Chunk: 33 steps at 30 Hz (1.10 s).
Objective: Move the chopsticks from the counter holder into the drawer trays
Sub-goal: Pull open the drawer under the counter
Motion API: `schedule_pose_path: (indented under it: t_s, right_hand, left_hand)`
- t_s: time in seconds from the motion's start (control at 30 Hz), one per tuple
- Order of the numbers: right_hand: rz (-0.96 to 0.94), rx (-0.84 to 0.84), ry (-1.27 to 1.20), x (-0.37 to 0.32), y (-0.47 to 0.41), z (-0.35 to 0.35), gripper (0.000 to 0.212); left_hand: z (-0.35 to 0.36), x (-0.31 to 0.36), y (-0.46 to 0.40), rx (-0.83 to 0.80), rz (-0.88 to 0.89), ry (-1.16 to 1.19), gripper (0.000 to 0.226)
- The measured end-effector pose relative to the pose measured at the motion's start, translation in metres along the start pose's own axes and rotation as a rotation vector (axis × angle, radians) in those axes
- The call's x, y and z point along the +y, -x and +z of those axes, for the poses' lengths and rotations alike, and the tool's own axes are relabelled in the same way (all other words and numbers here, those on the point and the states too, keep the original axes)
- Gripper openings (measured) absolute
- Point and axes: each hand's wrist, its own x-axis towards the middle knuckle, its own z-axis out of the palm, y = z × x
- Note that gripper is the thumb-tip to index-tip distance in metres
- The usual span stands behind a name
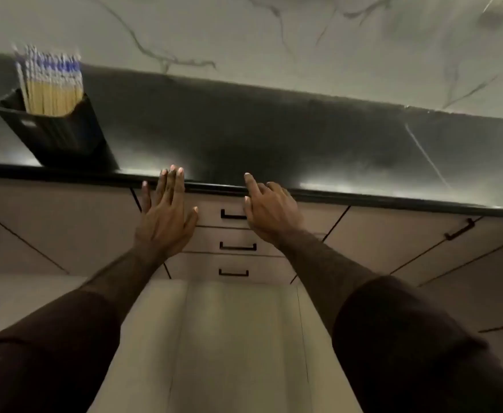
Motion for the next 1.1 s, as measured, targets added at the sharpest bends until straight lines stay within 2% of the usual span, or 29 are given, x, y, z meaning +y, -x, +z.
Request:
schedule_pose_path:
  t_s: [0.17, 0.27, 0.4, 0.57, 0.63, 0.9, 1.1]
  right_hand:
    - [0.042, -0.027, -0.050, 0.004, 0.004, 0.077, 0.032]
    - [0.077, -0.047, -0.059, 0.009, -0.003, 0.118, 0.026]
    - [0.143, -0.134, -0.018, 0.018, -0.017, 0.158, 0.036]
    - [0.260, -0.325, -0.034, 0.032, -0.040, 0.195, 0.057]
    - [0.296, -0.362, -0.053, 0.036, -0.046, 0.205, 0.058]
    - [0.356, -0.301, -0.046, 0.034, -0.058, 0.213, 0.040]
    - [0.361, -0.301, -0.068, 0.020, -0.028, 0.203, 0.037]
  left_hand:
    - [0.057, -0.019, 0.014, -0.103, -0.015, -0.051, 0.076]
    - [0.088, -0.031, 0.013, -0.132, 0.007, -0.061, 0.075]
    - [0.118, -0.038, 0.004, -0.123, 0.004, -0.045, 0.076]
    - [0.146, -0.055, -0.003, -0.077, -0.055, 0.033, 0.081]
    - [0.155, -0.062, -0.001, -0.083, -0.074, 0.040, 0.081]
    - [0.166, -0.063, 0.015, -0.016, -0.109, 0.098, 0.082]
    - [0.147, -0.057, 0.030, 0.076, -0.024, 0.152, 0.081]
